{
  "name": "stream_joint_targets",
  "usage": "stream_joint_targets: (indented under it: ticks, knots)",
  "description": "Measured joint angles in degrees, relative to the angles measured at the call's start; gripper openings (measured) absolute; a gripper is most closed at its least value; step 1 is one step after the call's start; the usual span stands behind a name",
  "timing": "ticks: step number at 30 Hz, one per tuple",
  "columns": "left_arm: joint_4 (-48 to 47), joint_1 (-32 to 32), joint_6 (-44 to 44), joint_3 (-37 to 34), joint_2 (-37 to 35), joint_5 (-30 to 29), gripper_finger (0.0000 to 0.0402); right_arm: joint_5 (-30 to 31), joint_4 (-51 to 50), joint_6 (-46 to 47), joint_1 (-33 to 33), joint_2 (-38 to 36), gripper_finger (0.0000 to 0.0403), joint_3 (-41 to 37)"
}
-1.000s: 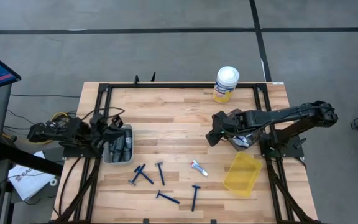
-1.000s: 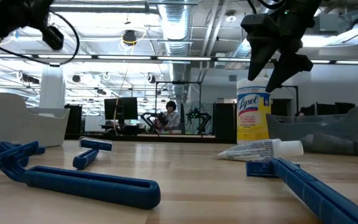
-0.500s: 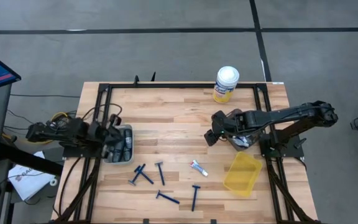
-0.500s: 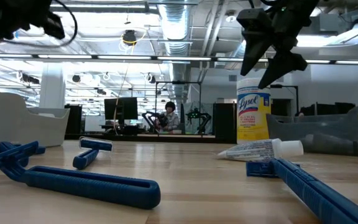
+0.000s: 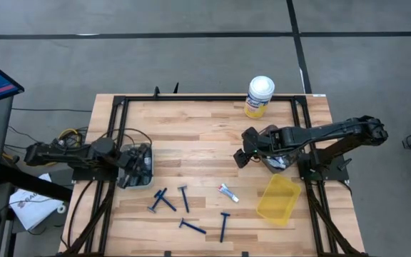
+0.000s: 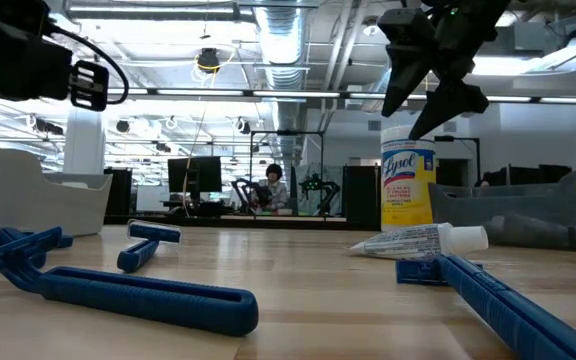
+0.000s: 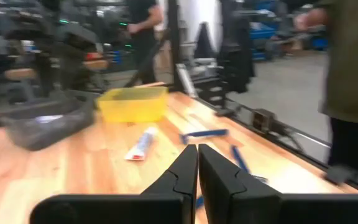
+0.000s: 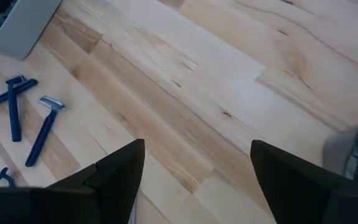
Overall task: Pick & Place Travel size toiletries
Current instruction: Put the white toothpaste into the black bin
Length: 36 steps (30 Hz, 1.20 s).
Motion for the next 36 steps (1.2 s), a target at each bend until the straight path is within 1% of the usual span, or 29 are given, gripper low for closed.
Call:
stream_joint_targets:
  ticks: [2,11,13,15,16,18,21,24,27,28,32,36]
  knots:
    - [0.1,0.0,0.1,0.0,0.7,1.2,0.001,0.0,0.0,0.0,0.2,0.0,0.0286,0.0]
    - [0.6,0.0,0.0,-0.1,2.8,0.6,0.001,-1.0,0.3,0.2,1.8,0.0,0.0286,0.0]
    - [0.7,0.0,0.0,-0.1,3.0,0.5,0.0011,-2.5,0.9,0.3,2.5,0.8,0.0286,0.0]
    - [0.8,0.0,0.0,-0.1,3.0,0.5,0.0012,-5.4,1.0,0.1,2.8,3.0,0.0286,0.7]
    - [0.8,0.0,0.0,-0.1,3.2,0.5,0.0012,-6.7,-0.5,-0.2,3.2,4.4,0.0286,1.4]
    - [0.9,0.0,0.0,-0.1,3.4,0.3,0.0012,-9.5,-0.8,-2.2,3.7,8.1,0.0286,4.5]
    - [0.9,0.0,0.0,-0.1,2.0,0.3,0.001,-11.2,-5.2,-6.3,5.4,15.1,0.0286,10.7]
    - [1.2,0.0,0.0,-0.1,-1.8,0.3,0.0012,-11.2,-9.8,-12.0,7.2,22.3,0.0286,18.3]
    - [1.3,0.0,0.0,-0.1,-7.3,0.3,0.0014,-10.1,-14.5,-16.8,8.6,29.0,0.0286,24.9]
    - [2.4,0.0,0.1,0.0,-7.5,0.4,0.0014,-9.6,-15.3,-17.6,9.0,30.6,0.0286,26.3]
    - [2.2,1.3,0.0,-0.1,-7.4,0.7,0.0015,-9.0,-15.5,-17.8,10.7,34.8,0.0285,29.5]
    - [1.3,4.0,0.0,-0.1,-7.5,0.6,0.0015,-8.5,-16.1,-15.1,12.5,34.8,0.0285,29.3]
